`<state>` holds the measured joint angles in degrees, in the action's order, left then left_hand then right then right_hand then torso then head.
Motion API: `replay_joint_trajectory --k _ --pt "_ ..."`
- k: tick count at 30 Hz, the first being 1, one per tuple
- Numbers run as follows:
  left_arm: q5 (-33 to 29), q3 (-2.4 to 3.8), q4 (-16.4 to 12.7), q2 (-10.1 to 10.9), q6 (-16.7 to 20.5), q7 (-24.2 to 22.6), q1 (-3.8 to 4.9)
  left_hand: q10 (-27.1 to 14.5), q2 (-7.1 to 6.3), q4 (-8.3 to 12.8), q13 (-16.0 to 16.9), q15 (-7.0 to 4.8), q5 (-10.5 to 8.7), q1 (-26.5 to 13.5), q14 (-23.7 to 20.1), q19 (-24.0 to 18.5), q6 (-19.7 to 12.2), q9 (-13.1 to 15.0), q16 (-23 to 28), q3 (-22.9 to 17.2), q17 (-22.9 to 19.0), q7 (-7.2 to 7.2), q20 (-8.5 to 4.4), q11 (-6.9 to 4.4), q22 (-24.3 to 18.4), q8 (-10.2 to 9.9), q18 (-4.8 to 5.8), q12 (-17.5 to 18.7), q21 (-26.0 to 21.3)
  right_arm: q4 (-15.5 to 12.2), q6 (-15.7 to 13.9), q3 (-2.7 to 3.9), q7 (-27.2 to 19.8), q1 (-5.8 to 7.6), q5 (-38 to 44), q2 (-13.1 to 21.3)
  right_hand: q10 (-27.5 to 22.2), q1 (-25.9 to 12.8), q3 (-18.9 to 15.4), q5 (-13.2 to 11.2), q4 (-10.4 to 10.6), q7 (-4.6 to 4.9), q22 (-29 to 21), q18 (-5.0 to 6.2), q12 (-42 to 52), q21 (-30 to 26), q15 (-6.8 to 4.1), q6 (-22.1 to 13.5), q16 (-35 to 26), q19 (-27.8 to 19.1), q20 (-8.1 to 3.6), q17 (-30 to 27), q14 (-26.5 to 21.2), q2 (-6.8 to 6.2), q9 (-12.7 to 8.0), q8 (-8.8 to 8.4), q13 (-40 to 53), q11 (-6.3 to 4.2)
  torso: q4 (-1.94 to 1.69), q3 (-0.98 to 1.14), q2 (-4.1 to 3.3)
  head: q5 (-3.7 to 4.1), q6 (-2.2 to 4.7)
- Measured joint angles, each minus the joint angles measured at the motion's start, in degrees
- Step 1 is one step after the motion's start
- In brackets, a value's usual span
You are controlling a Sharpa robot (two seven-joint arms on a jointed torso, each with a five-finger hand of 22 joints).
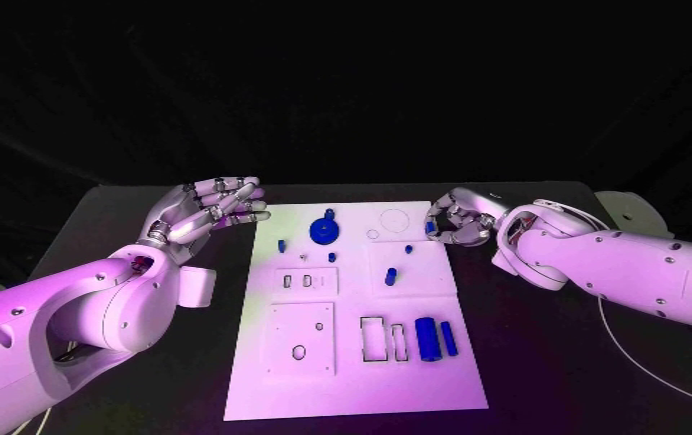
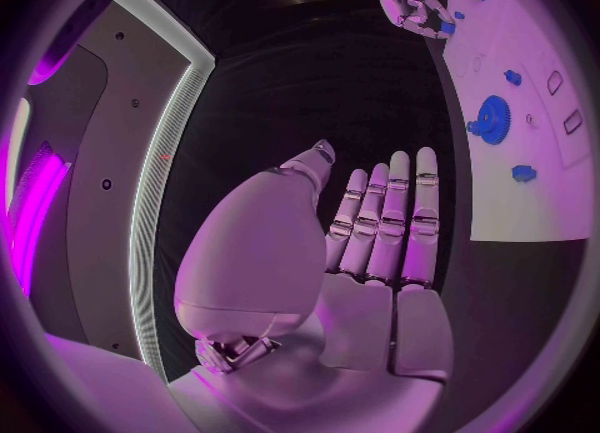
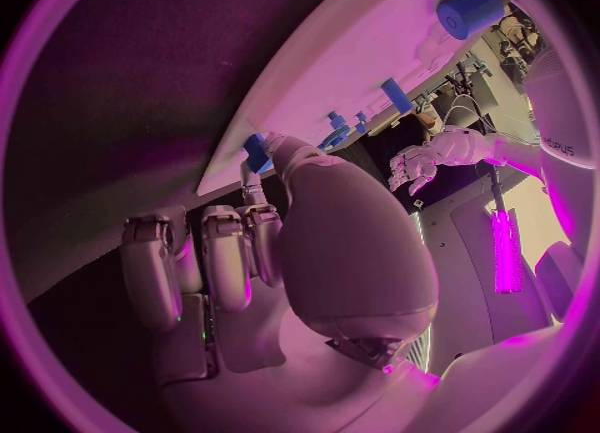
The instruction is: Assemble the parts on the task board
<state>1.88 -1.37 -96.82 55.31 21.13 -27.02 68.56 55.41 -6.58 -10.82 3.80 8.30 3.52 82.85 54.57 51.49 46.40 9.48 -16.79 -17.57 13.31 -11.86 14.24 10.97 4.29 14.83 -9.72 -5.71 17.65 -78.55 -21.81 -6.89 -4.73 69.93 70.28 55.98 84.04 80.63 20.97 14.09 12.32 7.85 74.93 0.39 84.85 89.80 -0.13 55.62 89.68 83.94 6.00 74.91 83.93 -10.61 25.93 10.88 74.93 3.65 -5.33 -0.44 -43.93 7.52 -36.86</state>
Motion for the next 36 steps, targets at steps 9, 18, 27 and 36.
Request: replay_joint_trajectory --k 9,18,27,36 --pt "0.0 0.0 0.0 0.0 0.0 0.0 0.0 0.0 0.0 0.0 0.0 0.0 0.0 0.0 0.0 0.0 0.0 0.0 0.0 0.0 0.0 0.0 0.0 0.0 0.0 0.0 0.0 0.0 0.0 0.1 -2.4 -0.01 0.5 -0.04 0.0 -0.2 0.0 0.9 3.7 -4.7 -1.6 -0.58 0.0 0.01 0.5 0.0 -1.13 1.4 0.0 -0.1 -0.93 0.0 0.1 1.99 0.3 2.0 0.0 -1.15 -0.01 -0.04 0.02 -0.02 -0.1" --pt "0.0 0.0 0.0 0.1 0.0 0.1 0.0 0.0 0.0 0.0 0.0 0.0 0.0 0.0 0.0 0.0 0.0 0.0 0.0 0.0 0.0 0.0 0.0 0.0 0.0 0.0 0.0 0.0 0.0 -4.1 -5.5 0.07 0.7 -0.01 -0.1 0.5 -0.1 0.4 4.3 -4.4 -2.1 -0.4 0.0 0.01 0.8 0.0 -1.53 1.6 0.0 0.0 -1.2 0.0 0.1 2.72 0.3 2.0 0.0 -1.5 0.04 -0.03 0.08 -0.19 -0.4" --pt "0.0 0.0 0.2 0.0 0.0 0.1 0.0 0.0 0.0 0.0 0.0 0.0 0.0 0.0 0.0 0.0 0.3 0.0 0.0 0.0 0.1 -0.08 0.0 0.0 0.0 0.0 0.0 0.0 0.0 -11.7 -8.0 0.23 4.8 0.86 1.8 0.7 0.1 0.1 4.7 -4.4 -1.9 -0.4 0.0 0.0 0.8 0.0 -1.53 1.6 0.0 0.1 -1.5 0.0 0.1 3.08 0.3 2.0 0.0 -1.71 0.03 -0.09 0.16 -0.51 -0.51" --pt "0.0 0.0 0.7 -0.3 0.0 0.1 0.0 0.0 0.0 -0.2 0.0 0.0 0.0 0.0 0.0 0.0 0.3 0.0 0.0 -0.2 0.1 -0.1 0.0 0.0 0.0 0.0 0.0 0.0 0.0 -15.6 -10.0 0.24 10.8 1.18 4.9 -4.9 0.1 0.0 4.7 -4.5 -1.9 -0.41 0.0 0.0 0.8 0.0 -1.53 1.6 0.0 0.1 -1.5 0.0 0.1 3.15 0.3 2.0 0.0 -1.7 0.04 -0.1 0.07 -0.96 -0.63"
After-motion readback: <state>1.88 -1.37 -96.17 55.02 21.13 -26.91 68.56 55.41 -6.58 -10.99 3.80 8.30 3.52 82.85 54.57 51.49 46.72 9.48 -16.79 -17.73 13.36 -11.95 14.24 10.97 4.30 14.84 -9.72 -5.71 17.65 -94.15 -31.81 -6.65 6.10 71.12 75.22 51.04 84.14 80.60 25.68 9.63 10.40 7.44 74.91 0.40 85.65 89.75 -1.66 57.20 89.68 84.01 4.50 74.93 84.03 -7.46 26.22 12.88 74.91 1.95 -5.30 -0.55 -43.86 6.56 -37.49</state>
